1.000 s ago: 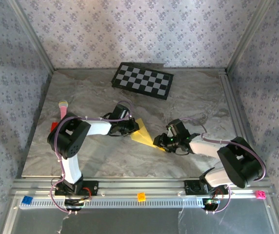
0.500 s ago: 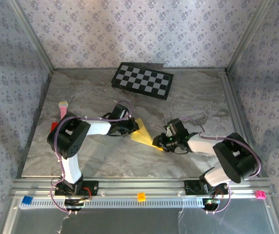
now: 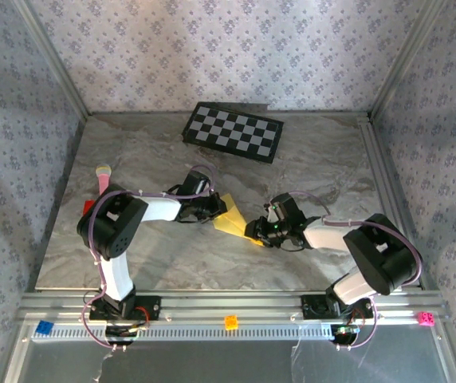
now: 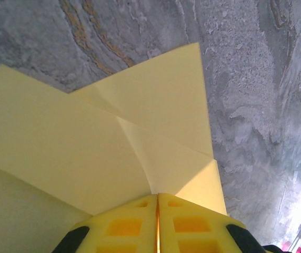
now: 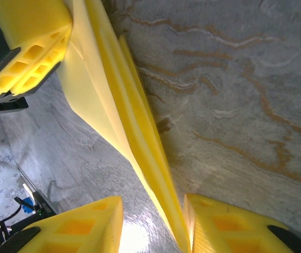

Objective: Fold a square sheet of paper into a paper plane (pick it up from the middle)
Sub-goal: Turn over the paper at the center of the table.

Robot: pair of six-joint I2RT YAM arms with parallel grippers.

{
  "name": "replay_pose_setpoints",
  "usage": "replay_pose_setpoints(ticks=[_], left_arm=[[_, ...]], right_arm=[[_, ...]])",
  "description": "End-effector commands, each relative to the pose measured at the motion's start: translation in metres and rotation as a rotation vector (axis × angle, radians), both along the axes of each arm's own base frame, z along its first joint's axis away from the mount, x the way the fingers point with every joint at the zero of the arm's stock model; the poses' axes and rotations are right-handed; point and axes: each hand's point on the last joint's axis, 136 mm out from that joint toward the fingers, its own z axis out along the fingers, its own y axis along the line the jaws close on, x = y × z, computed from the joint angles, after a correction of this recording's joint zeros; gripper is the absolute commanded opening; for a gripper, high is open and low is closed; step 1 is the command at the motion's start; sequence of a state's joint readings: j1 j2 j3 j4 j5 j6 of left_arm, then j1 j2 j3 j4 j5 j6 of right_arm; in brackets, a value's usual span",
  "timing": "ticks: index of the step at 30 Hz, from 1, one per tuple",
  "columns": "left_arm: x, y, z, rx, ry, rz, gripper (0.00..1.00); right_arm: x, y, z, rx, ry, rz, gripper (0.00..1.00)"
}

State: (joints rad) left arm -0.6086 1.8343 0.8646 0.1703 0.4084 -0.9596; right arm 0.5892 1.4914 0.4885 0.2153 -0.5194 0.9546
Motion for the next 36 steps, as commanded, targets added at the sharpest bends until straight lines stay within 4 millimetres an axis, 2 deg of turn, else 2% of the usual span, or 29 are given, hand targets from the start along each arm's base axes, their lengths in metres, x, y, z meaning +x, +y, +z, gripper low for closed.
replay_pose_setpoints(ticks=[1, 36], left_arm=[[-0.0102, 0.0118, -0.0146, 0.043, 0.047, 0.010, 0.11], [-0.0105, 0.0121, -0.0109, 0.048, 0.043, 0.004, 0.12]], right_arm=[[0.0091, 0.0000, 0.0031, 0.020, -0.027, -0.031, 0.37], [0.0077, -0.0065, -0.0040, 0.016, -0.033, -0.026, 0.33]])
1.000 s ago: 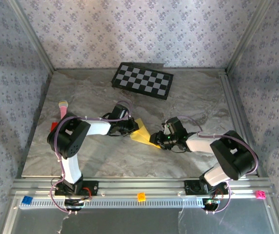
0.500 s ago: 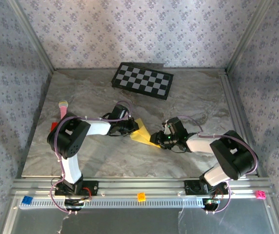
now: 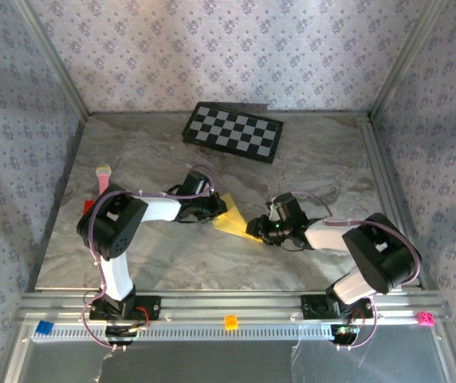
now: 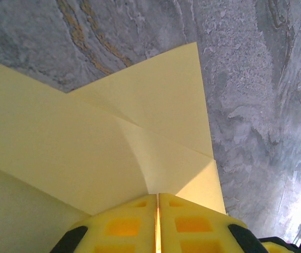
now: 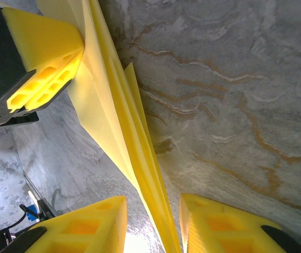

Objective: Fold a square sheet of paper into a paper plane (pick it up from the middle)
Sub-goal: Turn over the paper at the center of the table.

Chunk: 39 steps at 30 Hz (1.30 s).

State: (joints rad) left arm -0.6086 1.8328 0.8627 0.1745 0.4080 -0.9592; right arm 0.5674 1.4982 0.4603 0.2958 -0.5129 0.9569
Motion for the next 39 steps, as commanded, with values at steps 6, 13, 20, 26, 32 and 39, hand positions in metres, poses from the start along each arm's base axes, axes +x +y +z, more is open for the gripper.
replay_pose_setpoints(ticks=[6, 13, 20, 26, 32, 39], left_arm=[[-0.010, 0.012, -0.012, 0.049, 0.048, 0.006, 0.12], [-0.012, 0.012, -0.013, 0.048, 0.052, 0.000, 0.12], [-0.010, 0.012, -0.011, 0.048, 0.048, 0.007, 0.12], [-0.009, 0.011, -0.008, 0.042, 0.041, 0.003, 0.13], [-0.005, 0.008, 0.005, 0.017, 0.014, 0.004, 0.17], [0.000, 0.008, 0.031, 0.003, -0.069, -0.001, 0.28]], right_arm=[[-0.001, -0.002, -0.002, 0.002, 0.001, 0.005, 0.32], [-0.001, -0.002, -0.001, 0.007, -0.002, 0.008, 0.30], [0.000, 0.000, 0.001, 0.013, -0.008, 0.018, 0.27], [-0.001, -0.002, -0.001, 0.009, -0.008, 0.018, 0.21], [-0.001, -0.005, 0.002, 0.007, -0.017, 0.020, 0.13], [0.003, -0.012, 0.019, 0.018, -0.069, 0.029, 0.07]])
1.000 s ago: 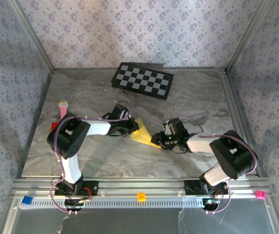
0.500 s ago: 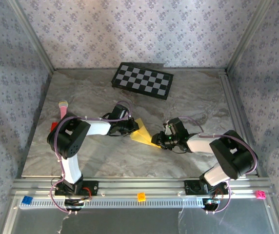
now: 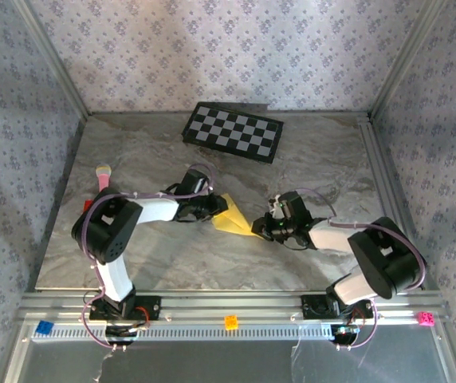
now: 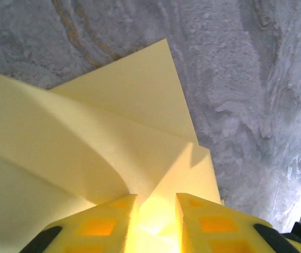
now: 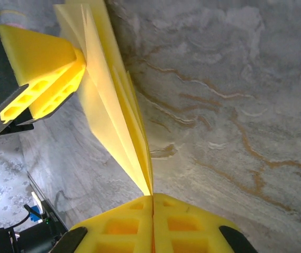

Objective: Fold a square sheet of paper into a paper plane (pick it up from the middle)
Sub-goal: Turn over the paper at the center of the table.

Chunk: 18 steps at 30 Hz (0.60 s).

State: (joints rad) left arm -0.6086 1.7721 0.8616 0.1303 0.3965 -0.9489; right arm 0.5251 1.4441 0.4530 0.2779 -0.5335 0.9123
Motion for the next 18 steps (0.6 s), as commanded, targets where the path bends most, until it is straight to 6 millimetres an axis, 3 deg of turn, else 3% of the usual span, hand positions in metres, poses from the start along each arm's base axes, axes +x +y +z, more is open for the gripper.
replay_pose_setpoints(ticks=[1, 5, 12, 18], left_arm=[[0.001, 0.004, 0.018, -0.004, -0.060, -0.001, 0.30], [0.003, 0.008, 0.038, -0.015, -0.121, 0.009, 0.37], [0.005, 0.029, 0.066, 0.045, -0.215, 0.068, 0.41], [0.005, 0.058, 0.072, 0.128, -0.255, 0.169, 0.41]], right_arm=[[-0.004, -0.004, 0.009, 0.002, -0.024, 0.035, 0.06], [-0.003, -0.012, 0.021, -0.022, -0.055, 0.031, 0.04], [0.000, -0.047, 0.056, -0.271, -0.234, 0.080, 0.04], [0.000, -0.086, 0.083, -0.656, -0.329, 0.143, 0.02]])
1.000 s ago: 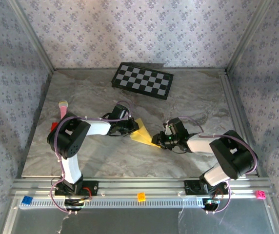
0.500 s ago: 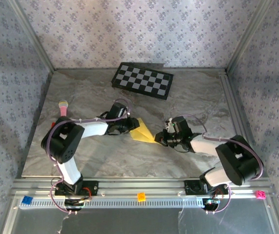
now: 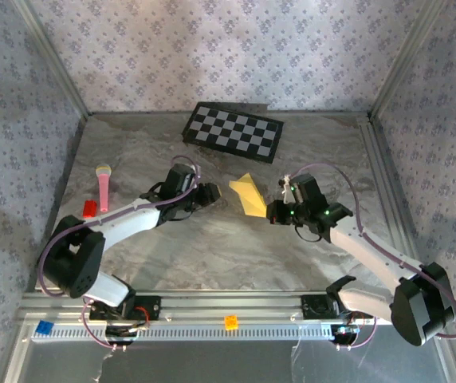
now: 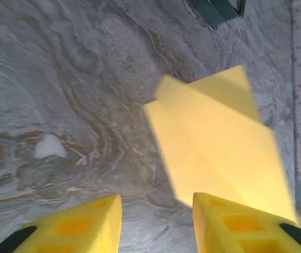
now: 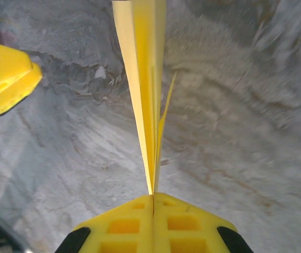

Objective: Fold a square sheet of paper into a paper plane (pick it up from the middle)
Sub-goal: Turn over the paper at the center of the table.

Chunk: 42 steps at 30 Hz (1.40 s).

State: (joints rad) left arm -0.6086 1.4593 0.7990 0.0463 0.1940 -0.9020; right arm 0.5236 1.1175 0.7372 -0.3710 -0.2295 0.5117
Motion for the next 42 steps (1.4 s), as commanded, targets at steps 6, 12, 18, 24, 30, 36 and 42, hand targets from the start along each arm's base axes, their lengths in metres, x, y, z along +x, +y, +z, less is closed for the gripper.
replay_pose_setpoints(ticks=[6, 12, 18, 24, 30, 36, 42], left_arm=[[-0.004, 0.055, 0.004, 0.130, -0.050, 0.196, 0.43], [-0.011, 0.083, 0.008, 0.159, -0.074, 0.290, 0.46], [-0.017, 0.101, 0.007, 0.163, -0.072, 0.346, 0.47], [-0.019, 0.112, 0.005, 0.165, -0.069, 0.380, 0.48], [-0.021, 0.118, 0.004, 0.169, -0.067, 0.396, 0.48], [-0.021, 0.116, 0.004, 0.160, -0.064, 0.381, 0.49], [-0.019, 0.102, 0.009, 0.133, -0.084, 0.311, 0.48]], right_arm=[[-0.003, -0.075, 0.023, -0.741, -0.200, -0.036, 0.01], [0.007, -0.091, 0.046, -1.057, -0.315, -0.131, 0.01], [0.002, -0.036, 0.012, -1.100, -0.330, 0.145, 0.02], [-0.026, 0.019, -0.038, -1.058, -0.252, 0.436, 0.03], [-0.052, 0.059, -0.055, -0.929, -0.209, 0.573, 0.11], [-0.071, 0.082, -0.066, -0.770, -0.085, 0.666, 0.22], [-0.065, 0.101, -0.047, -0.472, -0.068, 0.631, 0.40]])
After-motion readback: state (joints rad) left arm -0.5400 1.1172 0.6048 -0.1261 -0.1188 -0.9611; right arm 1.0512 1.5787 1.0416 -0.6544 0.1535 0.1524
